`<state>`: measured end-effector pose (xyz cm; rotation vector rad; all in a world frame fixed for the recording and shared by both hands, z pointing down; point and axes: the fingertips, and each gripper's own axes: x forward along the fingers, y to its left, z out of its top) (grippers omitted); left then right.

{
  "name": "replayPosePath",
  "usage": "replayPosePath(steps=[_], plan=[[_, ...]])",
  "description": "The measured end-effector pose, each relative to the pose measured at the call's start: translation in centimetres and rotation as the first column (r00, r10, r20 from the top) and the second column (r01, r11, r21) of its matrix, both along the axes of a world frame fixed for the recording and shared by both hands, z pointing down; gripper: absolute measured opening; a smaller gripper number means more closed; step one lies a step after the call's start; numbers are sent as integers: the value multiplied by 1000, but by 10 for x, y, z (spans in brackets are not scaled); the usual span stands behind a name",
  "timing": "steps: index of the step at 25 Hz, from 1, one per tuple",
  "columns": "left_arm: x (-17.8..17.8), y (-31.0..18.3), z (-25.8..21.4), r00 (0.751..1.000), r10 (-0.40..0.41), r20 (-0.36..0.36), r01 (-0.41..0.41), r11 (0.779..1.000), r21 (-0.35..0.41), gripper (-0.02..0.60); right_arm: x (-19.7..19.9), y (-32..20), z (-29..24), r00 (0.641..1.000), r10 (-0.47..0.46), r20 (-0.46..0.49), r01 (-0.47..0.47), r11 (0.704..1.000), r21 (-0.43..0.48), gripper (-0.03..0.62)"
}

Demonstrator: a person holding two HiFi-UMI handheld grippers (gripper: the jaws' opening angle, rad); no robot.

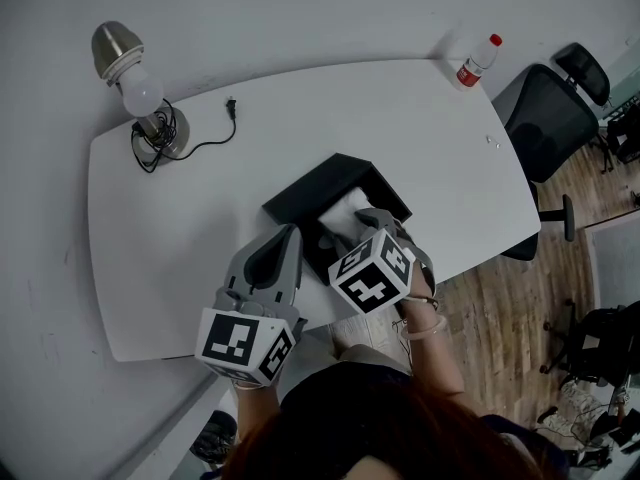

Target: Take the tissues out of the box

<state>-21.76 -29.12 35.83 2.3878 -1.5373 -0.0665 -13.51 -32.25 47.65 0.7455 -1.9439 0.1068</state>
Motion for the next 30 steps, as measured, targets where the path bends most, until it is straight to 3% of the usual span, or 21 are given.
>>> replayPosePath(steps=[10, 19, 30], plan=[[17, 18, -11, 1000, -7, 28, 6, 1000, 28, 21, 5, 6, -33, 989, -25, 146, 10, 995, 101, 212], [35, 42, -24, 998, -25, 56, 22, 998, 55, 21, 16, 12, -70, 959, -51, 280, -21, 968, 249, 210], [54, 72, -38, 995, -42, 91, 34, 996, 85, 21, 28, 34, -101, 914, -72, 400, -62, 948, 313, 209]])
